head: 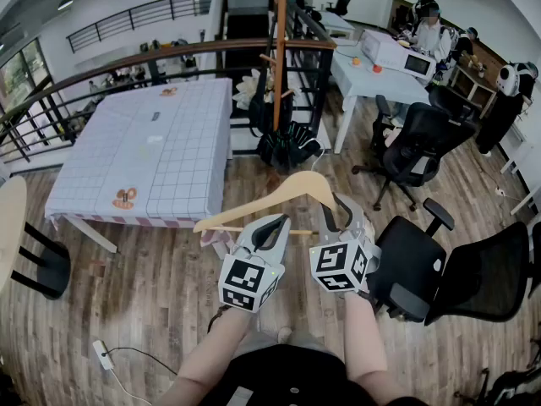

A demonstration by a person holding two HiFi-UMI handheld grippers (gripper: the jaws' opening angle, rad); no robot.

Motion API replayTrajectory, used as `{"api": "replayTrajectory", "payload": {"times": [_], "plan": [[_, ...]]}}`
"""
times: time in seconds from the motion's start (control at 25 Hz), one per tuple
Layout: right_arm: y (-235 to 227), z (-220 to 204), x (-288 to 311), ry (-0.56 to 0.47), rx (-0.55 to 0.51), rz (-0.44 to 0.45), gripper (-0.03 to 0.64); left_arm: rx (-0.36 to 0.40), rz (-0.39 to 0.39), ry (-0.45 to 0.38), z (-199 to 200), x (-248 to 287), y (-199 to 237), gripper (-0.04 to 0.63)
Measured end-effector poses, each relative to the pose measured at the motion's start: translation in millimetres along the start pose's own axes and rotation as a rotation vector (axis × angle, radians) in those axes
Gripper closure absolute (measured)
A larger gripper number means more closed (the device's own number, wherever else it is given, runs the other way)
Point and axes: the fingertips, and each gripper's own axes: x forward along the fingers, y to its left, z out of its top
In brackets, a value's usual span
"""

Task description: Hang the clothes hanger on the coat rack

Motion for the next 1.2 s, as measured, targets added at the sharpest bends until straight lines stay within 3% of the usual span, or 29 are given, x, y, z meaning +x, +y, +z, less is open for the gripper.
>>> {"api": "replayTrajectory", "payload": {"times": [1.2], "plan": [[-10, -1, 22, -0.046, -0.003, 0.021, 0.511, 0.019, 0.025, 0.012, -5, 23, 10, 0.597]]}}
